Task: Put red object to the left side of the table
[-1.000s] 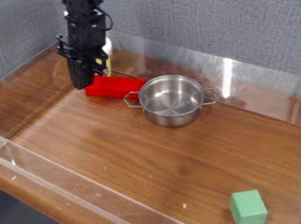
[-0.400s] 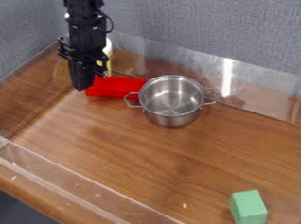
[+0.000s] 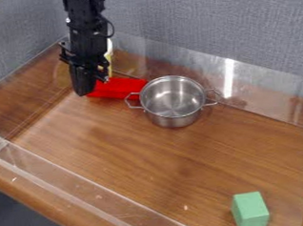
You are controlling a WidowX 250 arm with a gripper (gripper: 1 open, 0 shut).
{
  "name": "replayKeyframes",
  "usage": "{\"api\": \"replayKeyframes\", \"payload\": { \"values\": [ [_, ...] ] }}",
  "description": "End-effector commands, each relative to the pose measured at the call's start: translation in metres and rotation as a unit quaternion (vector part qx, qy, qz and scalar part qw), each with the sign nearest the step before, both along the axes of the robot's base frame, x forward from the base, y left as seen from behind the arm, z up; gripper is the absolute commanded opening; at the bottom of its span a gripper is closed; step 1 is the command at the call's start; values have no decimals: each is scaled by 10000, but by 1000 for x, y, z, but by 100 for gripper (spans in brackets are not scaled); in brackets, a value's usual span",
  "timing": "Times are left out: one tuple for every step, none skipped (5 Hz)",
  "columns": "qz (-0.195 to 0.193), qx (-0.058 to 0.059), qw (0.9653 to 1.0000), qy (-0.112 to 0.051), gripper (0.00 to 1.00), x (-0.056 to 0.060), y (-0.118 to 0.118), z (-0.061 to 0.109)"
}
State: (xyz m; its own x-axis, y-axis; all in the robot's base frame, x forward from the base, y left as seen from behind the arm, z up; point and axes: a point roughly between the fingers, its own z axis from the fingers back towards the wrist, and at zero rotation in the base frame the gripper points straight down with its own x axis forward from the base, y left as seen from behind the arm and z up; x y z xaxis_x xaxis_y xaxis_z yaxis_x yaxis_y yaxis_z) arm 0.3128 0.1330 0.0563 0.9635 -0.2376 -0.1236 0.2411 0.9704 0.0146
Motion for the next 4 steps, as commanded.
{"api": "replayKeyframes", "payload": {
  "values": [
    [58, 148, 9987, -484, 0, 0, 6, 32],
    [60, 124, 9985, -527, 0, -2, 6, 32],
    [55, 98, 9983, -566, 0, -5, 6, 32],
    [46, 73, 9982, -597, 100, -7, 5, 31]
  ]
}}
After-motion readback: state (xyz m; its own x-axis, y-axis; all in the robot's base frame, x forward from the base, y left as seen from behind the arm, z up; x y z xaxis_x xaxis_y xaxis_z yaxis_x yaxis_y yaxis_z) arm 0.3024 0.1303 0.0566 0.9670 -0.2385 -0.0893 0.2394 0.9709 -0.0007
